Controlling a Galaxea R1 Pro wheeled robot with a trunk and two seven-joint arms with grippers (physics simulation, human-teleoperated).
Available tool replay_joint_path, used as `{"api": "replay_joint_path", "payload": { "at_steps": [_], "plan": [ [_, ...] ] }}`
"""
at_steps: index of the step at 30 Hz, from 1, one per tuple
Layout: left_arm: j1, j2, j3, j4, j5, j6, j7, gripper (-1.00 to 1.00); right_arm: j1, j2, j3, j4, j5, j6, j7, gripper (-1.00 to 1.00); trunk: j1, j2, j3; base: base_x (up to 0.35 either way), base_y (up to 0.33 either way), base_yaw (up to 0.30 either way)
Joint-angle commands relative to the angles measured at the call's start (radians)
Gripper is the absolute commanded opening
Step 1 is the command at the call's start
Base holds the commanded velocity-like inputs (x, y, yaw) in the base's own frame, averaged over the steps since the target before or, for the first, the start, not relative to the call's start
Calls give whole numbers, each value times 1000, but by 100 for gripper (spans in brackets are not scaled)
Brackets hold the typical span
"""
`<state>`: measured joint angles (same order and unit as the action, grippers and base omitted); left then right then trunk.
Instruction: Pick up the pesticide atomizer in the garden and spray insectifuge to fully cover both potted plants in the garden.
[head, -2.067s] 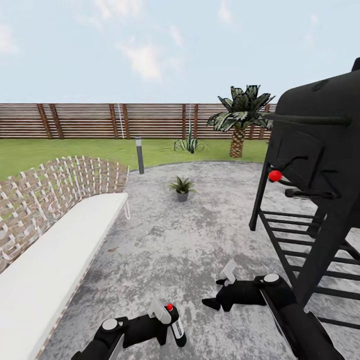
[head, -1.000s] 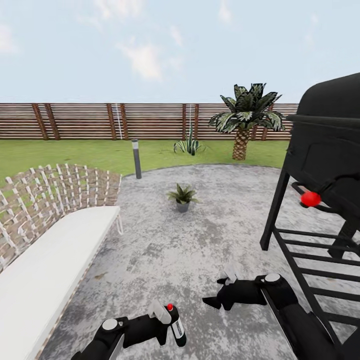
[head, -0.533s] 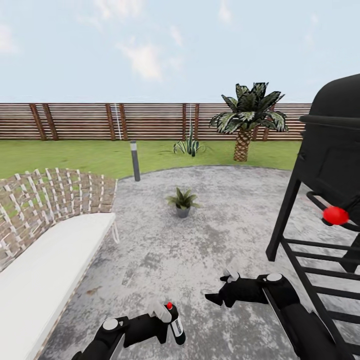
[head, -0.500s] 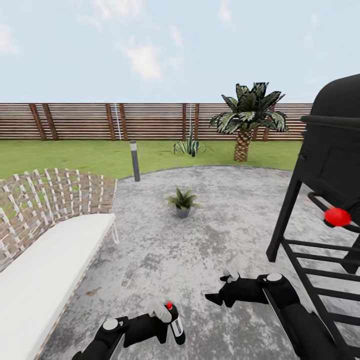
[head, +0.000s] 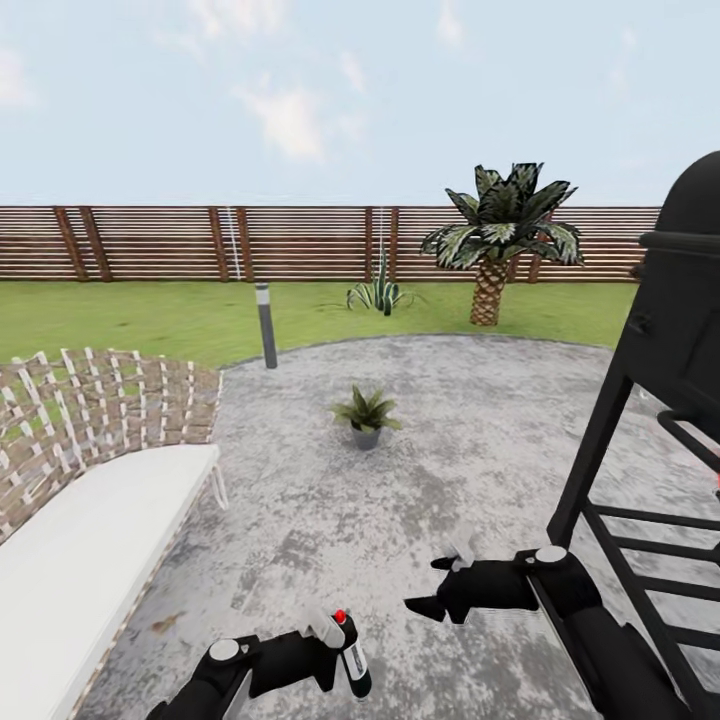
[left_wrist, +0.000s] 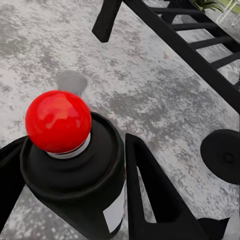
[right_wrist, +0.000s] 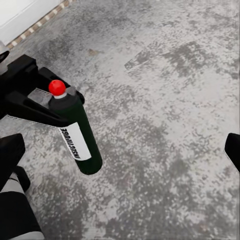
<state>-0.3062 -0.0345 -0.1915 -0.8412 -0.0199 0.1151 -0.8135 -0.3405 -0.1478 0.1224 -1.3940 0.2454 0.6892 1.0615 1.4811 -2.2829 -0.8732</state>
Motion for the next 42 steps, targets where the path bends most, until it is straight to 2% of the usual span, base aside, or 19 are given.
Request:
{"api": "replay_joint_path", "payload": {
  "at_steps": [1,11,28,33,35,37,38,40,42],
  "plan": [
    [-1,0,0,1,0,0,0,-100,0,2,0,-1,-1,2,2,100,0,0,0,318,0,0],
    [-2,1,-1,1,0,-7,-1,-100,0,8,-4,-2,1,2,-1,100,0,0,5,318,69,-188],
    [-2,1,-5,1,-2,-9,-2,-100,0,3,-1,-4,2,-4,1,100,0,0,5,319,55,-8],
    [-2,-2,-10,2,-5,-8,-4,-100,0,9,3,-2,1,1,2,100,0,0,5,318,1,0],
    [-2,-3,-10,2,-26,-8,-4,-100,0,9,15,-1,1,3,2,100,0,0,5,319,0,0],
    [-2,-8,-10,4,-71,-8,-4,-100,0,8,43,-1,1,3,3,100,0,0,5,319,0,0],
    [-3,-13,-10,5,-83,-8,-4,-100,0,6,50,-2,0,2,5,100,0,0,5,319,0,0],
    [-3,-21,-10,11,-95,-8,-5,-100,0,5,58,-2,-1,2,27,100,0,0,5,319,0,0],
    [-4,-25,-9,17,-101,-8,-5,-100,0,4,62,-3,-1,1,84,100,0,0,5,319,0,0]
  ]
}}
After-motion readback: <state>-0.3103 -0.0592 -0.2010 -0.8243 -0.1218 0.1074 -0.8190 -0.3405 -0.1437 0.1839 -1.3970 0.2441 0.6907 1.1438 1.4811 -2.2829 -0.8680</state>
